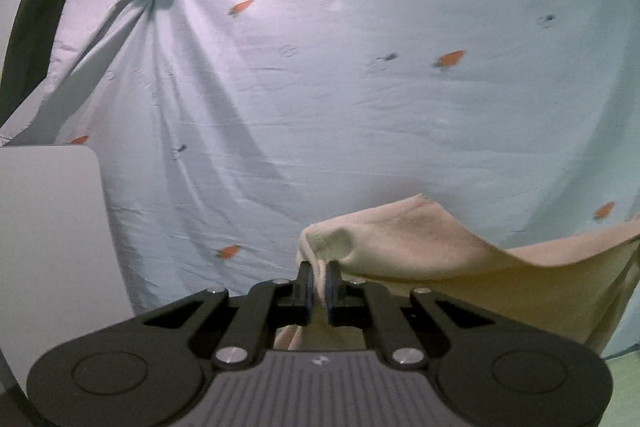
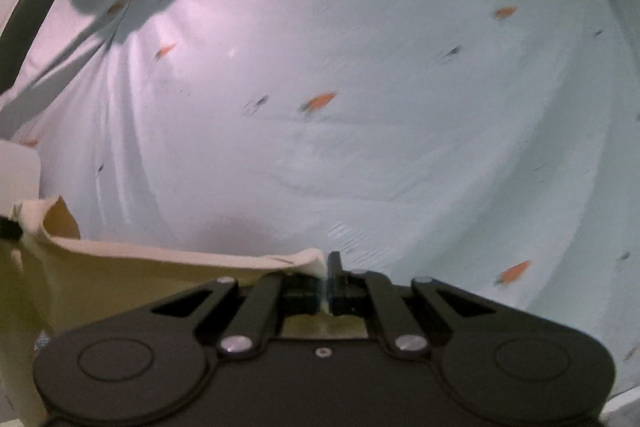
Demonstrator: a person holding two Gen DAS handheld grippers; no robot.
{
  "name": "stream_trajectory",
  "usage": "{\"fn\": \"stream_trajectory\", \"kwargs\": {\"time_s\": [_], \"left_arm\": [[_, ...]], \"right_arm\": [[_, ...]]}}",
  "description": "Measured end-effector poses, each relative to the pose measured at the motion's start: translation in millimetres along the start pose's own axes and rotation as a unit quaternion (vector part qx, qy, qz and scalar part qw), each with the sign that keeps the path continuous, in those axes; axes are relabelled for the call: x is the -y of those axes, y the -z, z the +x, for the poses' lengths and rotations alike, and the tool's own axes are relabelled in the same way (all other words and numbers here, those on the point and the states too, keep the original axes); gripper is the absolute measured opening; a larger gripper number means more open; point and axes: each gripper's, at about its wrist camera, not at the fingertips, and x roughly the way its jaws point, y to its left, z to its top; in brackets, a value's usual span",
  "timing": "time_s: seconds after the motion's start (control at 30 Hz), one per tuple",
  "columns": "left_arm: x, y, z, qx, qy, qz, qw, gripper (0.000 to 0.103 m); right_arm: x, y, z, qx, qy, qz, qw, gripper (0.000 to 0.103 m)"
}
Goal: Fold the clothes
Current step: 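Lift the beige sweater up with both grippers, shaking it out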
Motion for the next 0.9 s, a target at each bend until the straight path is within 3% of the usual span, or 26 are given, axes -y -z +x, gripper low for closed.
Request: {"fn": "stream_trajectory", "kwargs": {"time_s": [0.17, 0.47, 0.63, 0.9], "left_arm": [[58, 6, -37, -0.026, 0.042, -0.026, 0.9984, 0.007], [160, 31, -114, -0.067, 0.082, -0.014, 0.9943, 0.007], [187, 26, -156, -0.068, 0.087, -0.011, 0.9939, 0.007], [203, -7, -214, -0.048, 0.08, -0.012, 0.9955, 0.007]], "right_arm": [[54, -12, -63, 0.01, 0.028, -0.017, 0.999, 0.003], [157, -7, -155, -0.011, 0.078, -0.02, 0.997, 0.003], [197, -7, -197, -0.012, 0.078, -0.006, 0.997, 0.003], [234, -33, -247, 0.023, 0.06, 0.003, 0.998, 0.003]]}}
